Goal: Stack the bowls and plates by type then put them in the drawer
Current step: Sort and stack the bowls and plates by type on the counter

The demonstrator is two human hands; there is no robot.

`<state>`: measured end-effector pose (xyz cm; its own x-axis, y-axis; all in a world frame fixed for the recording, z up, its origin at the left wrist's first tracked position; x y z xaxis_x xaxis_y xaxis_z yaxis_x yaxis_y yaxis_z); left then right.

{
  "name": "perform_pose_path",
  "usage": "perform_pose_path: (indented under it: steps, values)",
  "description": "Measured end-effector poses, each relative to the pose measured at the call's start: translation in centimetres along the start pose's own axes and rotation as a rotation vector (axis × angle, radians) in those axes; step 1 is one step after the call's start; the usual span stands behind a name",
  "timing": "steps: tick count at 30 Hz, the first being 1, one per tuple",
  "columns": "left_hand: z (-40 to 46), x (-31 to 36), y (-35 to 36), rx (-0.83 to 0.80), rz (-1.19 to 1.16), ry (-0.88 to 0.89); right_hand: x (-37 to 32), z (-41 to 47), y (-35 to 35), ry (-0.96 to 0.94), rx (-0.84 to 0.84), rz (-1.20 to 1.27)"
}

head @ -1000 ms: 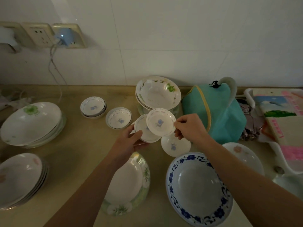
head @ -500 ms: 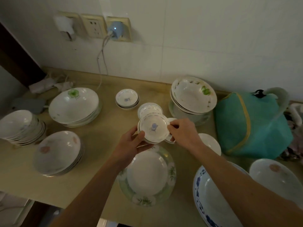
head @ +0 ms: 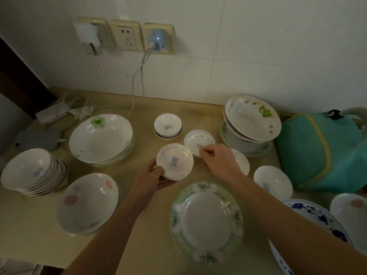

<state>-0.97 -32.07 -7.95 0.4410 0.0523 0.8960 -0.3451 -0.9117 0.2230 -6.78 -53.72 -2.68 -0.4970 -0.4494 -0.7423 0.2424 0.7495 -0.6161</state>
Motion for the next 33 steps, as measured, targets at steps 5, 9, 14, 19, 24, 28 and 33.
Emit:
perform_pose_path:
  steps: [5,9,14,19,24,28,33]
  values:
    - [0.8,-0.4,-2.1,0.009,-0.016,-0.041,1.0,2.1,-0.1,-0.071,0.025,-0.37]
    - [1.2,-0.5,-3.2,0.025,-0.015,-0.06,0.9,2.7,1.1,-0.091,-0.012,-0.53]
    - [1.4,0.2,-3.5,0.001,-0.02,-0.062,0.5,2.9,1.6,-0.107,0.003,-0.577]
    - [1.7,0.6,-3.6,0.001,-0.029,-0.067,0.1,3.3,2.1,-0.157,-0.017,-0.537]
    - [1.7,0.3,-3.8,0.009,-0.043,-0.079,-0.6,3.6,1.4,-0.135,0.091,-0.368]
    - [1.8,0.2,-3.4,-0.01,-0.048,-0.077,-2.7,2.5,0.0,-0.131,0.191,-0.144]
    - [1.9,0.4,-2.5,-0.036,-0.075,-0.109,-5.8,-0.9,-0.4,-0.274,0.164,-0.017]
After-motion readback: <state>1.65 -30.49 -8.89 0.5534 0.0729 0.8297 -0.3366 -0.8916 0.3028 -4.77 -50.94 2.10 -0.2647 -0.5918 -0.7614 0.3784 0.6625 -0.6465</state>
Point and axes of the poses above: each hand's wrist, its own z-axis towards the middle knuckle, its own y-axis out of the palm, x = y × z, the point moved 6 cm from there along z, towards the middle knuckle, and after that the axes turned 6 degrees about y, right-handed, at the moved point
